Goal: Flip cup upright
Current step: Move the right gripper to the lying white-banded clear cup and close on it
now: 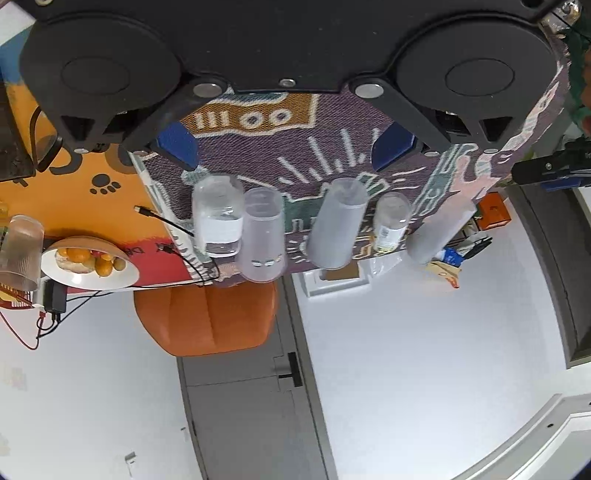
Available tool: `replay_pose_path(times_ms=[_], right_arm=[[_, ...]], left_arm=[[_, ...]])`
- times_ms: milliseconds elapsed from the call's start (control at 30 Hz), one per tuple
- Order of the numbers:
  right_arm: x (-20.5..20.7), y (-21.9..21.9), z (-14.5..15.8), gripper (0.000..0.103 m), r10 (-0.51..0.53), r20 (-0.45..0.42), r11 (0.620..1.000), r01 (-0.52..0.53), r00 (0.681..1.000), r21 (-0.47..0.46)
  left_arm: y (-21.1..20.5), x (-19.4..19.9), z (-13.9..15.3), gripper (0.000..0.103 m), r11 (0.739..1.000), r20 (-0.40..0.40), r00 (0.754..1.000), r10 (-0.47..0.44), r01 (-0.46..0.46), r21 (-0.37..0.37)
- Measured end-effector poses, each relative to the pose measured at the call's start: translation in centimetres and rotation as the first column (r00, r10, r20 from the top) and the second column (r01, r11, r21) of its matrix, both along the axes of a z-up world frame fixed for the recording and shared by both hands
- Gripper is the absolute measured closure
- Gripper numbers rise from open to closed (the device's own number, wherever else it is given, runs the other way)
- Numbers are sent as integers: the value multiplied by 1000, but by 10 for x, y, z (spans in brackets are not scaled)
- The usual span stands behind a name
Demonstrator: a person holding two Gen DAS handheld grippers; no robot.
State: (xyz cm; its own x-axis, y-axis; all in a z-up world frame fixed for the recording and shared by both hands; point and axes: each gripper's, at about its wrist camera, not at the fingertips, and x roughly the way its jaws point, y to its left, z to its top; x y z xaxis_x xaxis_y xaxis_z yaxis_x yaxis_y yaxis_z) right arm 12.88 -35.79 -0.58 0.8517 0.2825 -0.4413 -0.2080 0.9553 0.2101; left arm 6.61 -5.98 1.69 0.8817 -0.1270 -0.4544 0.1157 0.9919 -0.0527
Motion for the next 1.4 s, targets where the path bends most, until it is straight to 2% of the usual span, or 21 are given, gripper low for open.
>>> replay_pose_path(times_ms=[500, 1067, 1267, 1333, 1367, 1400], right_arm=[[79, -20, -19, 11, -40, -95, 999, 37, 995, -29], [144, -15, -29, 11, -18, -129, 999, 14, 992, -37], [164, -14, -38, 12, -24, -159, 999, 17, 987, -46], [169, -14, -44, 28, -21, -188, 999, 12, 982, -47], [171, -16, -46, 42, -29, -209, 999, 20, 977, -47], [172, -19, -48, 42, -27, -217, 999, 22, 976, -25]], left_arm=[[-14, 55, -24, 0, 993, -63, 995, 75, -81, -87], [-27, 115, -61, 0, 973, -176, 970, 169, -193, -130], [-32, 126, -67, 0, 974, -200, 966, 164, -191, -122], [-32, 127, -68, 0, 973, -204, 965, 165, -193, -125], [-31, 128, -68, 0, 972, -206, 964, 166, -195, -128], [-30, 128, -68, 0, 972, -207, 964, 167, -197, -131]])
